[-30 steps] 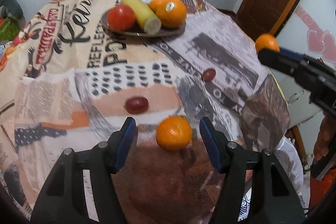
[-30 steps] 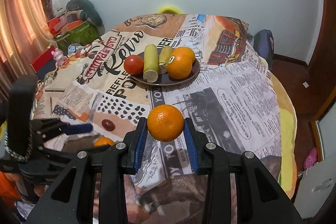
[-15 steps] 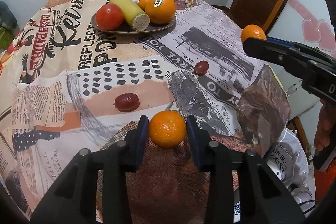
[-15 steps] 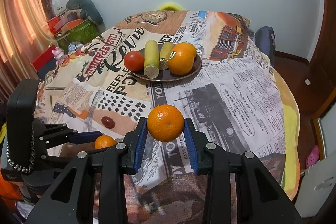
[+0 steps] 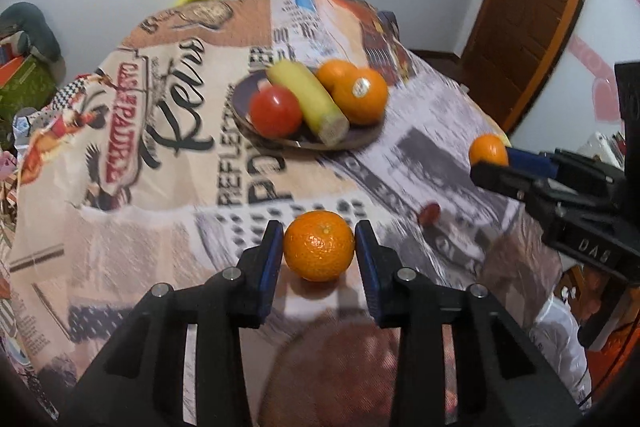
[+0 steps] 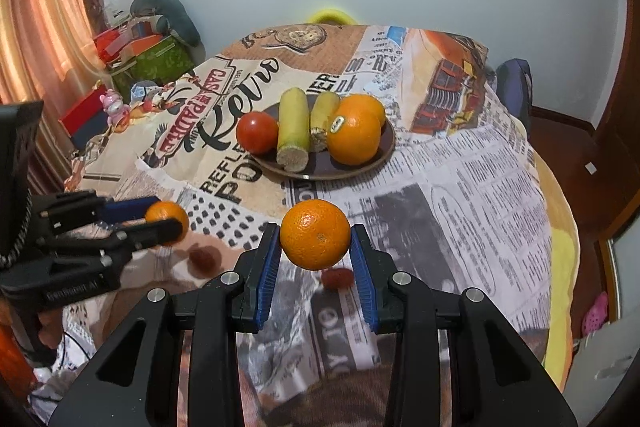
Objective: Organize fruits
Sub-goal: 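Carry both mandarins over the plate with both tools, then lower both mandarins onto the plate and open both tools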
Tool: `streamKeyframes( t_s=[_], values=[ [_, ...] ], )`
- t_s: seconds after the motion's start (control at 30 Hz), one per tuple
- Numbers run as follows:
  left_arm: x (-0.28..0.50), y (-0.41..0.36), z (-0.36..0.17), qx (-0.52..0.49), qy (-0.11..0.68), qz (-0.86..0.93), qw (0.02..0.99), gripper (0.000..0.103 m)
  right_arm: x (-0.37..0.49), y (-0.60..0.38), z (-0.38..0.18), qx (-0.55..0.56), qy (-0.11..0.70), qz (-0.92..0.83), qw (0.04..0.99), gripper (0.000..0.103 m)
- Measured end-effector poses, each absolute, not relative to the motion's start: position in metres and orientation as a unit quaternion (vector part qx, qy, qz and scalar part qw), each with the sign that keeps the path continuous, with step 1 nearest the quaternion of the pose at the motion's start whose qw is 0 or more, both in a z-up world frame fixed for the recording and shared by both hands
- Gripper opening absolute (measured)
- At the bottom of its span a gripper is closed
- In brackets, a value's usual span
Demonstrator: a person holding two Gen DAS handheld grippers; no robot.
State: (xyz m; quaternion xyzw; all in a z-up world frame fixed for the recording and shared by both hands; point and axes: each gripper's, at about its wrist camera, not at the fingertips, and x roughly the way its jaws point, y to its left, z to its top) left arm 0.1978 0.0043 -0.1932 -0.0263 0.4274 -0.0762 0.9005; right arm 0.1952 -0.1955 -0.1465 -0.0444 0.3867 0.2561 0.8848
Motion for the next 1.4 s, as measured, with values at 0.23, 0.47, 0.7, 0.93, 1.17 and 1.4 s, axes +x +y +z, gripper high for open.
streamKeyframes(
  t_s=[0.23,0.47,0.7,0.93,1.17,1.4],
  values=[
    [0.226,0.019,-0.180,-0.036,0.405,-0.062,0.912,0.037,0.221,-0.184,-0.140,-0.044,0.375,0.262,0.888,0.032],
    [0.258,0.026,-0.175,-0.050,0.394,-0.058,0.916,0.037,0.244,-0.174,-0.138,-0.055,0.363,0.261,0.893,0.032],
    [0.288,0.029,-0.170,-0.045,0.383,-0.055,0.921,0.037,0.270,-0.166,-0.134,-0.058,0.354,0.262,0.896,0.032],
    [0.317,0.042,-0.172,-0.044,0.379,-0.041,0.924,0.037,0.295,-0.153,-0.130,-0.066,0.340,0.266,0.899,0.032],
    [0.346,0.054,-0.182,-0.036,0.387,-0.029,0.921,0.037,0.323,-0.137,-0.150,-0.084,0.359,0.262,0.892,0.032],
    [0.375,0.062,-0.202,-0.063,0.411,-0.041,0.908,0.037,0.337,-0.128,-0.162,-0.091,0.373,0.269,0.883,0.032]
  ],
)
